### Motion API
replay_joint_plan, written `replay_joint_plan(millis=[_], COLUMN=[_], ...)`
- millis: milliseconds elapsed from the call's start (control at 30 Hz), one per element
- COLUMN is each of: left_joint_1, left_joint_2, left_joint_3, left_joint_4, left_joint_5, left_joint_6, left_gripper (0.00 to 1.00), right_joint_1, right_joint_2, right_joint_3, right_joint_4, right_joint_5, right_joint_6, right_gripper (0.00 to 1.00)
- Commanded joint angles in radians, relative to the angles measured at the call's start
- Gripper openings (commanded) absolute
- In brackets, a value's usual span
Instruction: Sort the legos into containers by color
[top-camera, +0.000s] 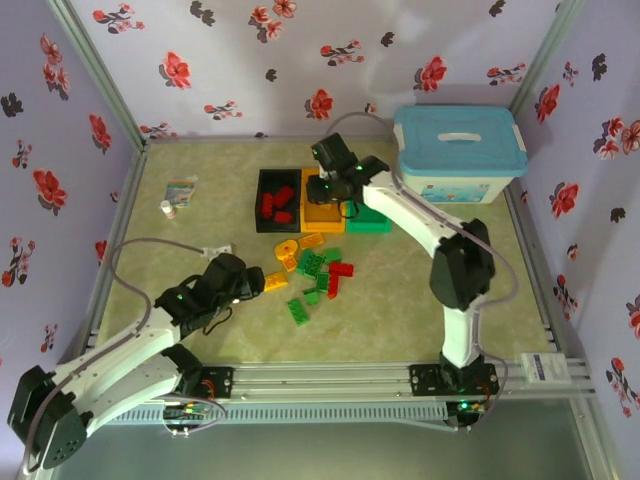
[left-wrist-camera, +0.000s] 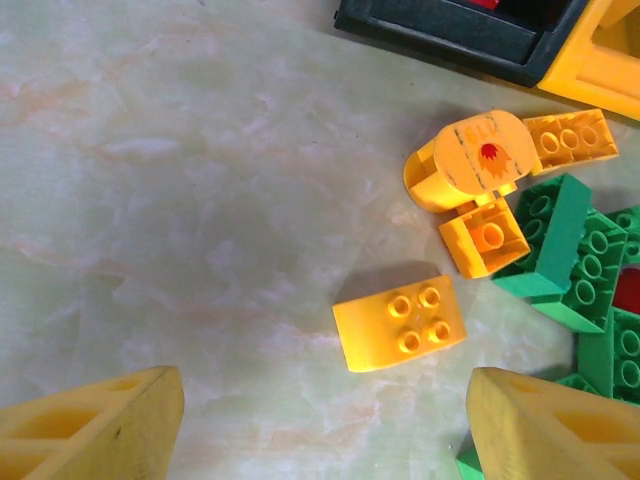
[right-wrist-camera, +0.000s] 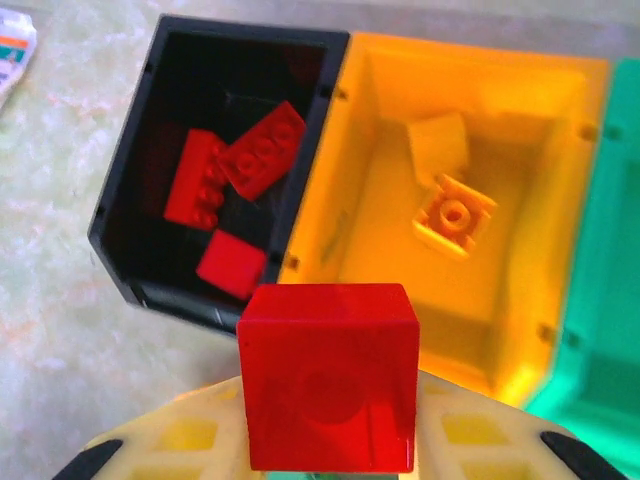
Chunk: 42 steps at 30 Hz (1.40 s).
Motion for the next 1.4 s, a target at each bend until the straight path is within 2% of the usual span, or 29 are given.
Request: replay_joint_plan(millis=[0,133,200,233,300,367,400,467,600,733,900,1100,1200,1367], left_joint_1=[-0.019,-0.043,-0.056,-0.064,-0.079,-0.095,-0.105,-0.131,-0.191,-0.249,-0.340,-0.380,-0.380,-0.382], left_joint_2=[-0.061,-0.110,-0.110,-0.104,-0.087,-0.056,-0.036,0.006,0.109,0.289,0.484,0.623,0.661,0.710], left_joint_3=[-0.040,-0.063,-0.061,-0.058,-0.051,-0.036,-0.030,-0.017,0.008,0.077,0.163,0.183,0.189,0.232], left_joint_4=[-0.072,-0.086,-0.085,-0.081,-0.074,-0.062,-0.051,-0.018,0.097,0.144,0.135,0.146,0.152,0.124], left_joint_5=[-0.029,-0.029,-0.031,-0.032,-0.032,-0.033,-0.032,-0.030,0.015,0.082,0.097,0.083,0.082,0.083], left_joint_6=[-0.060,-0.087,-0.087,-0.086,-0.079,-0.068,-0.063,-0.052,-0.022,-0.031,-0.082,-0.193,-0.206,-0.195], left_gripper=[0.75,0.74,0.74,0.74,0.75,0.75,0.75,0.76,0.77,0.78,0.80,0.77,0.70,0.48], right_joint_1=[0.011,0.021,0.026,0.027,0.028,0.029,0.030,0.030,0.030,0.030,0.024,0.012,0.002,-0.023], right_joint_2=[0.120,0.293,0.367,0.395,0.418,0.400,0.378,0.323,0.150,-0.030,-0.182,-0.314,-0.360,-0.413], right_joint_3=[0.156,0.404,0.518,0.567,0.619,0.617,0.597,0.531,0.256,-0.004,-0.214,-0.404,-0.477,-0.551], right_joint_4=[-0.102,-0.184,-0.219,-0.231,-0.237,-0.228,-0.221,-0.197,-0.060,0.051,0.104,0.169,0.201,0.228], right_joint_5=[-0.051,-0.080,-0.096,-0.108,-0.129,-0.111,-0.093,-0.080,-0.101,-0.062,0.001,0.021,0.025,0.022], right_joint_6=[-0.042,-0.058,-0.068,-0.076,-0.090,-0.090,-0.089,-0.086,-0.074,-0.064,-0.063,-0.032,-0.015,0.005], right_gripper=[0.32,0.33,0.38,0.45,0.78,0.90,0.92,0.92,0.92,0.92,0.92,0.92,0.92,0.92])
